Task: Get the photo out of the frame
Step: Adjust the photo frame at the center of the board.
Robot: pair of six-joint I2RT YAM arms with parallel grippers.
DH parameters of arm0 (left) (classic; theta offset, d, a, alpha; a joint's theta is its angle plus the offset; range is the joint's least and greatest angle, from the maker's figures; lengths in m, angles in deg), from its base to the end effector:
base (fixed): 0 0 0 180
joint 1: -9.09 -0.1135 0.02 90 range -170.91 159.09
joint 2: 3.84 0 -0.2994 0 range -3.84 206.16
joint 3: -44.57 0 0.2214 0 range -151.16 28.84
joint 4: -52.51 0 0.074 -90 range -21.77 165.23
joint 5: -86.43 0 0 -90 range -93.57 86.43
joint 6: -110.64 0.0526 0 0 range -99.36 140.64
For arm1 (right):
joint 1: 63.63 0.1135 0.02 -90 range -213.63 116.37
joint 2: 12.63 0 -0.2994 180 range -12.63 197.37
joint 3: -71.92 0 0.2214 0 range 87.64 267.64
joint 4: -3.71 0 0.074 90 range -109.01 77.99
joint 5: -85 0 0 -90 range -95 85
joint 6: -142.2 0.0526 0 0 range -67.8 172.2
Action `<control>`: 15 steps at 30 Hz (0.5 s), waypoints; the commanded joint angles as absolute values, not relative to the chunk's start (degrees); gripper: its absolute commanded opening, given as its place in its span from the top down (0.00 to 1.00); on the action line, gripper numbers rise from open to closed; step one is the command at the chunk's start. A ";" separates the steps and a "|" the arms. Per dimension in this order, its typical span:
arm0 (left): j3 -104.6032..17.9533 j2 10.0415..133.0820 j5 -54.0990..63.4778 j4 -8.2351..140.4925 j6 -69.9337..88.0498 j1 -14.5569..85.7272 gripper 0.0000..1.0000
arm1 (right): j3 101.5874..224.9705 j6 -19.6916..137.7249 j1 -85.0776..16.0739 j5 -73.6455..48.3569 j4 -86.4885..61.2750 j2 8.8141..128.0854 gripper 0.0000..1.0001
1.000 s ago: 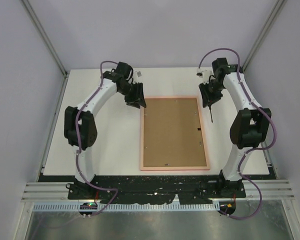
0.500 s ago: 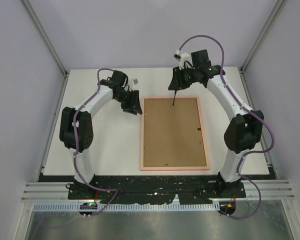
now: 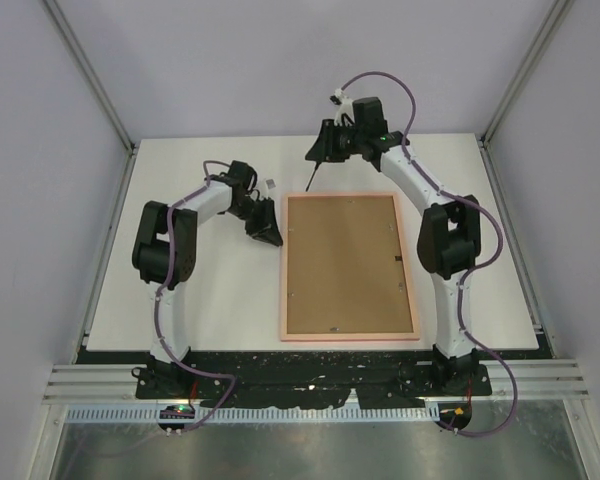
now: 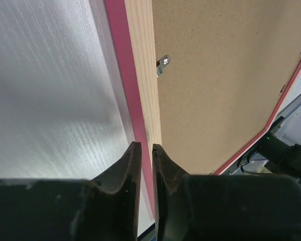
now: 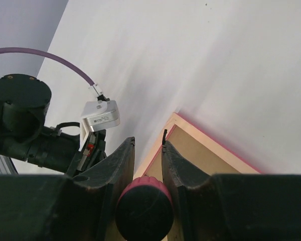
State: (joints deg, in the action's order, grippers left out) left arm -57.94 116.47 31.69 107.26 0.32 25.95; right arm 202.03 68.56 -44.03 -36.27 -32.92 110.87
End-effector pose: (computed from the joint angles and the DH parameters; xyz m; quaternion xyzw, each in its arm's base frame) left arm 0.3902 -0.1500 0.1927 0.0175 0.9430 -0.3298 0.0416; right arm 0.4696 0.1962 0.3291 -0.1582 0.8299 0.3706 0.3858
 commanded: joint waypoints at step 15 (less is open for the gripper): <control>-56.67 117.45 30.98 102.33 -3.36 25.34 1.00 | 211.75 70.31 -39.90 -36.29 -31.52 121.14 0.92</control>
State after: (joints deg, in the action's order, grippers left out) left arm -57.04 117.63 32.85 103.39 -2.93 25.49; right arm 208.48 70.24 -40.06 -35.33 -33.05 121.32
